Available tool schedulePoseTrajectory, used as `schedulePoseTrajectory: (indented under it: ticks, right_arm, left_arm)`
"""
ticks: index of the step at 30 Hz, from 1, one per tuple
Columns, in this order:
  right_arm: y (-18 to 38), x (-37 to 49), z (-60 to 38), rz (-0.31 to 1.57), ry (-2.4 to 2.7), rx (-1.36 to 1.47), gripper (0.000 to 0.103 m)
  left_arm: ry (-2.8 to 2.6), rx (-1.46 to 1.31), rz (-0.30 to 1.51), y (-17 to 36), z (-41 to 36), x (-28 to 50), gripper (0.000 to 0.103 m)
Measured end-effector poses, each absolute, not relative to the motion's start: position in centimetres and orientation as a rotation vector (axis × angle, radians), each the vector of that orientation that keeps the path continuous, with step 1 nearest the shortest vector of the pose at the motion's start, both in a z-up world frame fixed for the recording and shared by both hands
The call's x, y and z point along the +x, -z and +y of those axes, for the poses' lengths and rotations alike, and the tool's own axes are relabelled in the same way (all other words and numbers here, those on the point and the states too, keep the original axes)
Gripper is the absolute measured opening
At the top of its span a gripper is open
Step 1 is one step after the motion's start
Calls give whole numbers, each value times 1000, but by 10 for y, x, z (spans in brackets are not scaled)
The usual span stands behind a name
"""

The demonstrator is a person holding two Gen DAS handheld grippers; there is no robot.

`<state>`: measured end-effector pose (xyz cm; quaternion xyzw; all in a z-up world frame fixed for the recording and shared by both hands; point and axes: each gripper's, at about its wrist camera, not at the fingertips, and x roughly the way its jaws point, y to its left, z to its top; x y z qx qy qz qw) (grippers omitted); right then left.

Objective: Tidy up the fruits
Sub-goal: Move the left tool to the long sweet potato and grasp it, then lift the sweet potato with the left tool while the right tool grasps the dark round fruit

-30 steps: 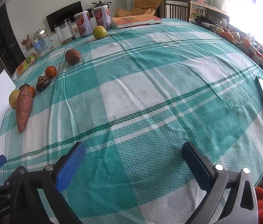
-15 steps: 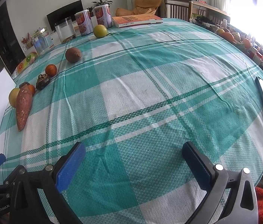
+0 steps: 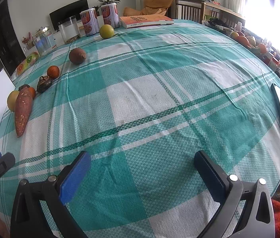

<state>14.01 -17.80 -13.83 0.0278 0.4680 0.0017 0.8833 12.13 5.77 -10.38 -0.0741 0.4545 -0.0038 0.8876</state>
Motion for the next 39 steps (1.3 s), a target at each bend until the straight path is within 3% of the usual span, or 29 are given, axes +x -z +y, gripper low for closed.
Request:
schedulePoseTrajectory:
  ticks: [7, 8, 9, 10, 11, 23, 24, 25, 27, 32, 39]
  right_arm:
    - [138, 140, -178, 973, -7, 65, 103]
    - [138, 140, -178, 973, -7, 65, 103]
    - [138, 140, -178, 973, -7, 64, 103]
    - [138, 140, -178, 973, -7, 63, 103]
    - [138, 140, -178, 973, -6, 63, 103]
    - [138, 141, -178, 975, -3, 59, 103]
    - [138, 141, -178, 975, -5, 60, 103]
    - [137, 141, -178, 973, -8, 64, 103]
    - [135, 139, -181, 963, -38, 93, 103]
    - [111, 125, -184, 820, -182, 189, 103]
    - [108, 187, -128, 844, -402, 114, 99]
  left_arm:
    - [-93, -140, 981, 111, 63, 190, 95]
    - [-89, -136, 987, 113, 63, 193, 88]
    - [-83, -129, 1003, 116, 63, 196, 61]
    - [-67, -124, 1017, 118, 62, 196, 47]
    - [-59, -112, 1001, 115, 62, 193, 41]
    - [33, -159, 1047, 111, 64, 83, 44]
    - [25, -137, 1017, 112, 62, 80, 49]
    - [8, -109, 992, 114, 61, 78, 65]
    - [-23, -65, 945, 116, 61, 79, 82]
    - [-49, -61, 911, 127, 72, 85, 85]
    - [-39, -51, 913, 129, 69, 86, 92]
